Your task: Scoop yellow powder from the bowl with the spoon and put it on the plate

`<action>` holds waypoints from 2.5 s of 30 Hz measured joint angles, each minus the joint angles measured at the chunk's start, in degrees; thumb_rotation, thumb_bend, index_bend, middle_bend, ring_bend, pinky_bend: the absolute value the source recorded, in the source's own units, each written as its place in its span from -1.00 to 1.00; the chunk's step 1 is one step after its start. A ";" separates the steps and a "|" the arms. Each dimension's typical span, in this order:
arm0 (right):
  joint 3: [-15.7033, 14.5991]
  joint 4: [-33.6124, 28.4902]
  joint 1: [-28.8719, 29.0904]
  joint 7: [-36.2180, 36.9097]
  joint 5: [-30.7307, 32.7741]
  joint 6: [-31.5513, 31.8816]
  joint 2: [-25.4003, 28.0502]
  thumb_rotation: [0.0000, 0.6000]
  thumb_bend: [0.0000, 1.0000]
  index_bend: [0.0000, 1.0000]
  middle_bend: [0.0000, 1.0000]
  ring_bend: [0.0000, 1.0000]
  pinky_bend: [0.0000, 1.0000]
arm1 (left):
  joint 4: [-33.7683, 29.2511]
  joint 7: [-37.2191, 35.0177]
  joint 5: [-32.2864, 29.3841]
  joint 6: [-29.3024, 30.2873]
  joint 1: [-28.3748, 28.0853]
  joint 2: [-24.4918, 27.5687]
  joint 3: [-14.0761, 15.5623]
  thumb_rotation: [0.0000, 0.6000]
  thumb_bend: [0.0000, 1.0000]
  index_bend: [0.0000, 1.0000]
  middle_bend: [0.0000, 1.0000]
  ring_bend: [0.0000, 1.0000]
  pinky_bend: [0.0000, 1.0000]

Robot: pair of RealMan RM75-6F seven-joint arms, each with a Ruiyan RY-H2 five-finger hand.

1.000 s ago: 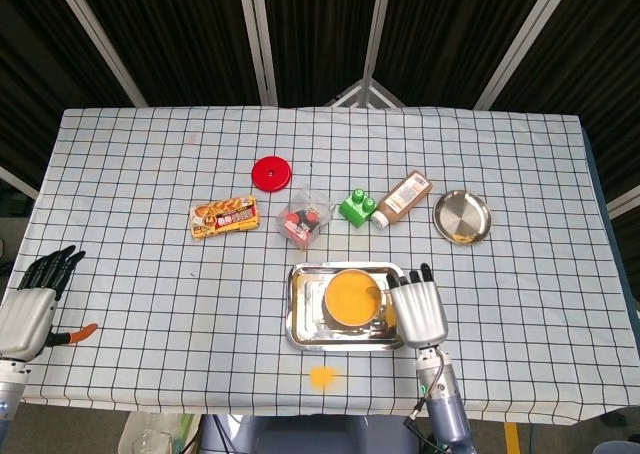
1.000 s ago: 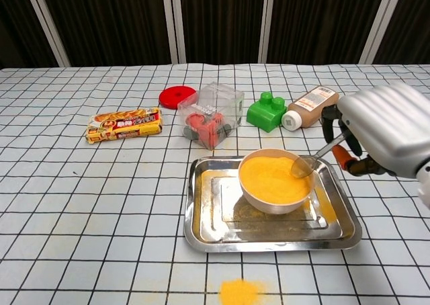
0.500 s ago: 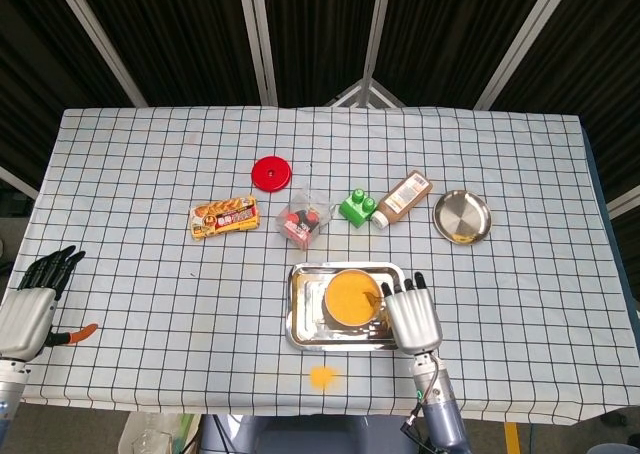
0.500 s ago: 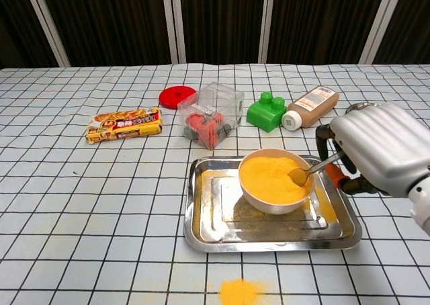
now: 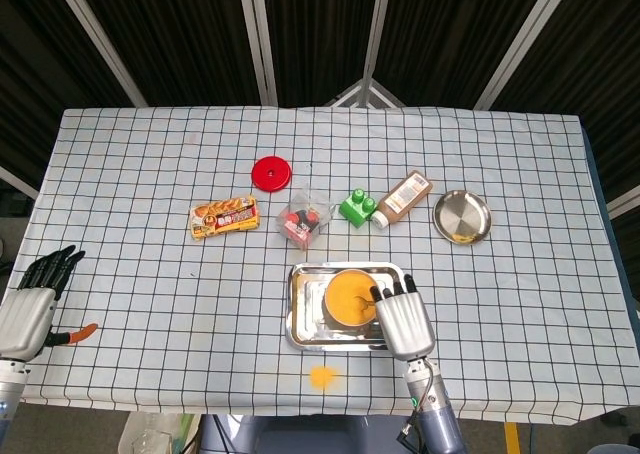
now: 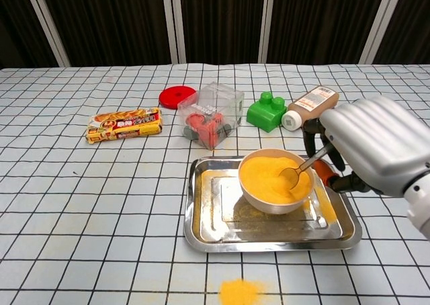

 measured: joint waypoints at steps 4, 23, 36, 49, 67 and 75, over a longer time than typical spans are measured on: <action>0.04 0.12 -0.05 0.22 -0.53 0.02 0.10 1.00 0.42 0.95 0.42 0.11 -0.30 | -0.01 0.01 -0.01 0.00 -0.02 -0.01 -0.03 1.00 -1.00 -1.00 -1.00 -1.00 -1.00; -1.17 4.26 0.81 2.04 -8.22 0.34 0.50 1.00 0.42 0.95 0.42 0.11 -0.27 | -0.06 0.04 -0.18 -0.14 -0.07 0.05 -0.05 1.00 -1.00 -1.00 -1.00 -1.00 -1.00; -1.22 4.02 0.18 2.44 -8.16 -0.84 0.29 1.00 0.42 0.95 0.42 0.11 -0.27 | -0.14 0.18 -0.29 -0.25 -0.11 0.04 -0.04 1.00 -1.00 -1.00 -1.00 -1.00 -1.00; -0.88 6.51 0.07 1.66 -8.27 -1.83 -0.33 1.00 0.42 0.95 0.42 0.11 -0.27 | -0.16 0.22 -0.50 -0.35 -0.11 0.05 -0.04 1.00 -1.00 -1.00 -1.00 -1.00 -1.00; 2.07 9.43 -0.14 3.89 -7.28 -0.66 0.94 1.00 0.42 0.95 0.42 0.11 -0.27 | -0.36 0.39 -0.63 -0.54 -0.16 0.09 -0.01 1.00 -1.00 -1.00 -1.00 -1.00 -1.00; -0.55 5.68 -0.67 3.81 -9.17 -0.73 0.45 1.00 0.42 0.95 0.42 0.11 -0.27 | -0.40 0.26 -0.44 -0.32 -0.05 0.12 0.04 1.00 -1.00 -1.00 -1.00 -1.00 -1.00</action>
